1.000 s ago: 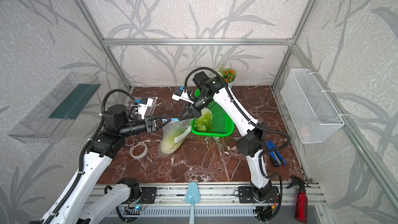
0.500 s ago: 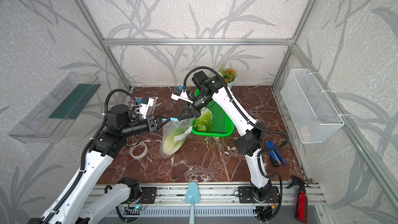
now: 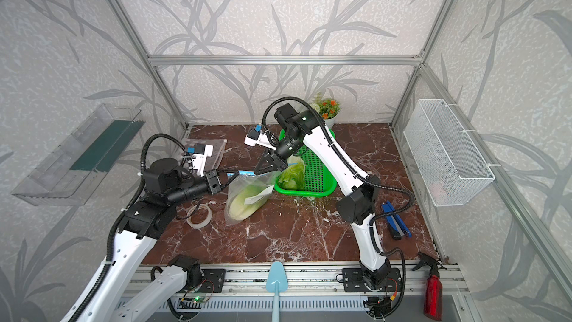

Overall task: Open the zip-top bag and take out the chinese cabbages
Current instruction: Unzip the zipper on the zipper food storage bag.

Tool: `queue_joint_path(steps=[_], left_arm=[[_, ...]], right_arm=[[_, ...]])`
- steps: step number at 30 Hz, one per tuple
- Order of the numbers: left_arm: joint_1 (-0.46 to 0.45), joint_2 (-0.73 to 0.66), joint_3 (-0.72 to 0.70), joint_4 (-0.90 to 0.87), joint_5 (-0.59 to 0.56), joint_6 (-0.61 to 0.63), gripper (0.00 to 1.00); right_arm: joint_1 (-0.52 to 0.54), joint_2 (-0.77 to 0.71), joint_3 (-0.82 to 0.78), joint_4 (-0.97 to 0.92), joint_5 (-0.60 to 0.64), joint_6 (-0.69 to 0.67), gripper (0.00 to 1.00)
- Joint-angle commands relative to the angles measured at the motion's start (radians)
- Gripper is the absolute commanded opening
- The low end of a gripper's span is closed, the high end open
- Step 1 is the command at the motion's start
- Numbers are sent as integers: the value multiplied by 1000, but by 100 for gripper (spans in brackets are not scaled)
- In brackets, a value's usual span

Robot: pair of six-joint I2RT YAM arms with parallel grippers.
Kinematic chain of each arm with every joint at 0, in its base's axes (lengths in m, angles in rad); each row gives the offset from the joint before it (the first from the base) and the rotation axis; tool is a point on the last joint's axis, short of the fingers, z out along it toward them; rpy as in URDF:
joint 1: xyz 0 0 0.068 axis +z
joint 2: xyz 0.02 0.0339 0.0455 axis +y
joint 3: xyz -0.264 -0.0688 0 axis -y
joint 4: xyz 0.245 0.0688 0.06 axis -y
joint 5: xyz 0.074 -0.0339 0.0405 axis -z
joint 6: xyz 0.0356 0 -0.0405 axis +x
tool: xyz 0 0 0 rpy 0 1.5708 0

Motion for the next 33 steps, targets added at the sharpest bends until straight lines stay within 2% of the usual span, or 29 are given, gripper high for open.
queue_joint_path(steps=[1, 13, 23, 33], left_arm=[[35, -26, 22, -25, -82, 31, 0], [164, -55, 34, -67, -34, 46, 0], [182, -45, 62, -91, -28, 68, 0], [190, -45, 68, -105, -43, 82, 0]], right_arm=[[-32, -29, -39, -85, 25, -18, 0], [-107, -159, -239, -3, 94, -9, 0], [-195, -283, -411, 108, 131, 27, 0], [-239, -333, -502, 129, 152, 24, 0]])
